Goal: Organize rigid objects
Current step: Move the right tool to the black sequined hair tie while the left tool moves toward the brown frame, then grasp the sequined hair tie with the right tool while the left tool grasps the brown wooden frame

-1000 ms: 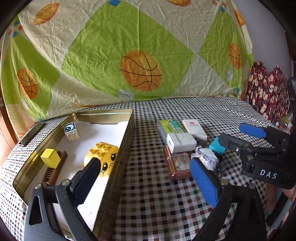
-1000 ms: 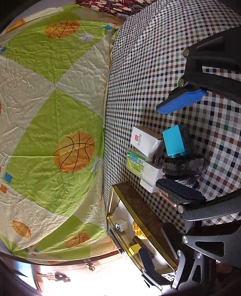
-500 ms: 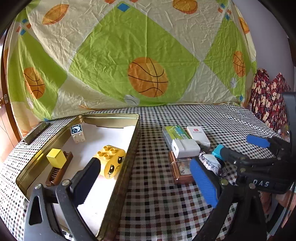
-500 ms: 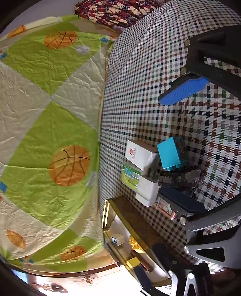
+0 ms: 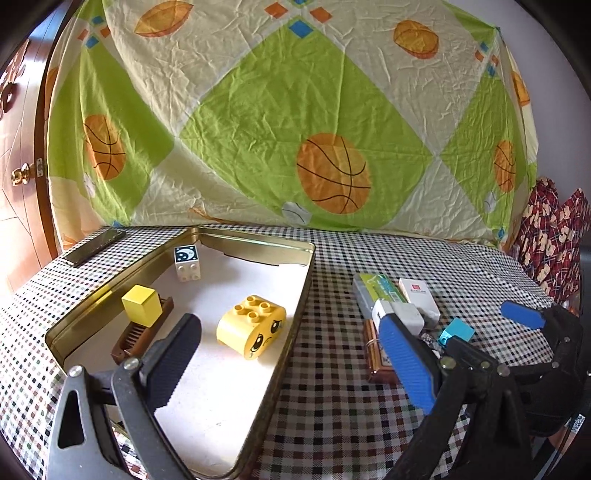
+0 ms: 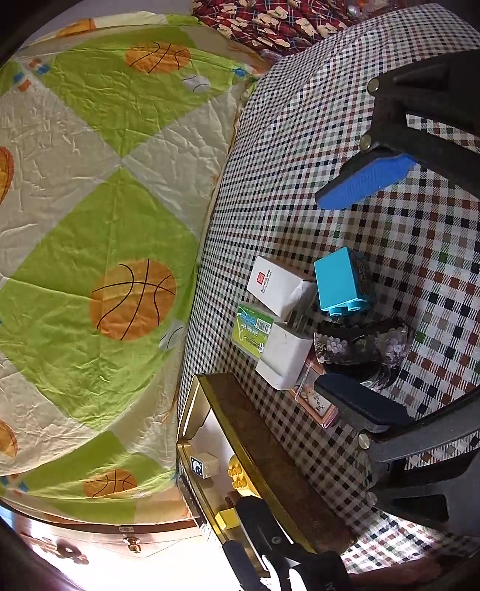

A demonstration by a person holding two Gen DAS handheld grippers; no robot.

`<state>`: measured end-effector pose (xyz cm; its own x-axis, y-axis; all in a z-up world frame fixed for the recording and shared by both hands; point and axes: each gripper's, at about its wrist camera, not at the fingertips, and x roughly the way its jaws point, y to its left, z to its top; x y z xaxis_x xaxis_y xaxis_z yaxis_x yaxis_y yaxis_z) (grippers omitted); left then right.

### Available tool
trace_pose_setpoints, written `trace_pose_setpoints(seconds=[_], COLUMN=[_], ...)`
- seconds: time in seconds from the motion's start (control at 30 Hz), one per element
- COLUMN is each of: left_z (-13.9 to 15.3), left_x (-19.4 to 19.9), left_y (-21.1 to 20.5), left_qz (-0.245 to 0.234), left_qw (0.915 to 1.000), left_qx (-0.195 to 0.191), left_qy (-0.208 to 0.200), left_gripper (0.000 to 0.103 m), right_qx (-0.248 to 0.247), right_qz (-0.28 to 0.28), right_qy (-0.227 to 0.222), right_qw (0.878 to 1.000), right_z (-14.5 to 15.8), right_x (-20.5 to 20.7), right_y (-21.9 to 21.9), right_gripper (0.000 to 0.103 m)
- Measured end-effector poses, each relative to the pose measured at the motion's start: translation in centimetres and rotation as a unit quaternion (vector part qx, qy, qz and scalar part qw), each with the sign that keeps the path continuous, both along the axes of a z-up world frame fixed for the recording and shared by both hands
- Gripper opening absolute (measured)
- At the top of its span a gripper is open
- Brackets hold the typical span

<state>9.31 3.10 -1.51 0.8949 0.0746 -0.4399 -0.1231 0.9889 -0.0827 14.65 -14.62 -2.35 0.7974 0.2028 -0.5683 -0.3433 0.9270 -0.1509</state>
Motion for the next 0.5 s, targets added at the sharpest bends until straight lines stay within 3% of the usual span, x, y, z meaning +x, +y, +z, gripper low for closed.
trace_pose_setpoints(seconds=[0.23, 0.37, 0.43, 0.5], left_z=[0.1, 0.2, 0.2, 0.1], left_x=[-0.3, -0.3, -0.3, -0.2], left_y=[-0.4, -0.5, -0.5, -0.5], left_qz=[0.001, 0.001, 0.001, -0.001], left_qw=[0.9999, 0.9999, 0.9999, 0.9999], left_qx=[0.011, 0.011, 0.011, 0.011], left_qy=[-0.008, -0.008, -0.007, -0.006], left_gripper=[0.101, 0.101, 0.102, 0.102], right_qx=[0.0, -0.039, -0.059, -0.074], right_qz=[0.083, 0.094, 0.104, 0.098], right_qy=[0.024, 0.043, 0.059, 0.071], right_qw=[0.996, 0.994, 0.991, 0.99], right_z=[-0.5, -1.4, -2.1, -2.6], right_x=[-0.3, 0.0, 0.2, 0.6], right_y=[1.5, 3.2, 4.0, 4.3], right_gripper=[0.092, 0.09, 0.063, 0.056])
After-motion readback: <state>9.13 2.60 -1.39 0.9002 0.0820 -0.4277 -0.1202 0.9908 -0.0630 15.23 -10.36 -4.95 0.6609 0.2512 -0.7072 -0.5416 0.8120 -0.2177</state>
